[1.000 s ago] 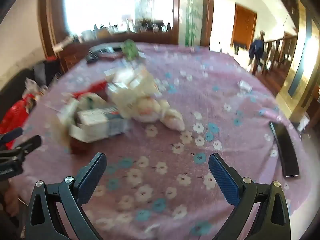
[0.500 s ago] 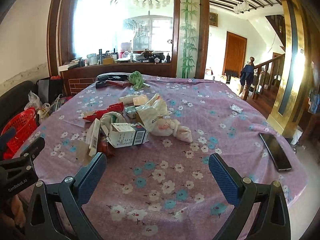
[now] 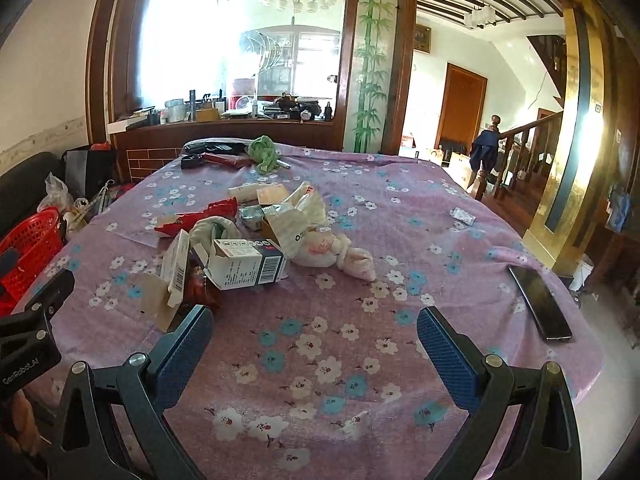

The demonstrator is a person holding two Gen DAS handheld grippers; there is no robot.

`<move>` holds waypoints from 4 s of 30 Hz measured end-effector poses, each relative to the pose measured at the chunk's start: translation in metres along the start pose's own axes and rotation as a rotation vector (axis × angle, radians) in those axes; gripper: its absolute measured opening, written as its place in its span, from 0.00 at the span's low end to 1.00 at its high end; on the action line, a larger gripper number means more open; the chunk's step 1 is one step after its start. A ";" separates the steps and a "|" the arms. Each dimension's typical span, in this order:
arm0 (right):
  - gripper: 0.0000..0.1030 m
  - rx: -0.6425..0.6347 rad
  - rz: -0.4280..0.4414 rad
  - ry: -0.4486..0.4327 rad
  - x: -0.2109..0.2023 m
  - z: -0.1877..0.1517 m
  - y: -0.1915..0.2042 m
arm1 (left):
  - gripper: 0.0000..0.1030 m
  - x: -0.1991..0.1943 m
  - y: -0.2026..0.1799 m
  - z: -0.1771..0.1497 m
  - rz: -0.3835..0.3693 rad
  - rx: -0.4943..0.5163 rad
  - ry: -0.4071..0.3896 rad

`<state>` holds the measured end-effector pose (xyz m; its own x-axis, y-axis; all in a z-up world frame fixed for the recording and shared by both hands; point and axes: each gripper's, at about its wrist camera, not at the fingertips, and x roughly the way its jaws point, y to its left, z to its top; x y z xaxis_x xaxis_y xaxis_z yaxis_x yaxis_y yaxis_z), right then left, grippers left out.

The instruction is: Collect trash

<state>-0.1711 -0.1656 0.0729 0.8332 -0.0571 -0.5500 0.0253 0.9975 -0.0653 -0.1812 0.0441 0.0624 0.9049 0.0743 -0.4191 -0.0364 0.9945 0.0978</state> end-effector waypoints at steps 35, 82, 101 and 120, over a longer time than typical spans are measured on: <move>1.00 0.001 0.008 0.034 0.012 -0.003 0.000 | 1.00 0.004 -0.006 -0.005 -0.016 0.018 0.037; 0.84 0.279 0.370 0.261 0.082 0.027 -0.050 | 0.37 0.124 -0.015 0.023 -0.190 0.058 0.393; 0.62 0.386 0.244 0.564 0.177 0.054 0.013 | 0.41 0.137 0.030 0.021 -0.285 -0.005 0.438; 0.36 0.278 0.340 0.395 0.120 0.037 -0.018 | 0.38 0.123 0.054 0.019 -0.224 0.038 0.423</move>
<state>-0.0509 -0.1886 0.0392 0.5521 0.3106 -0.7738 -0.0188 0.9324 0.3608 -0.0641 0.1051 0.0333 0.6362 -0.1105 -0.7636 0.1629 0.9866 -0.0071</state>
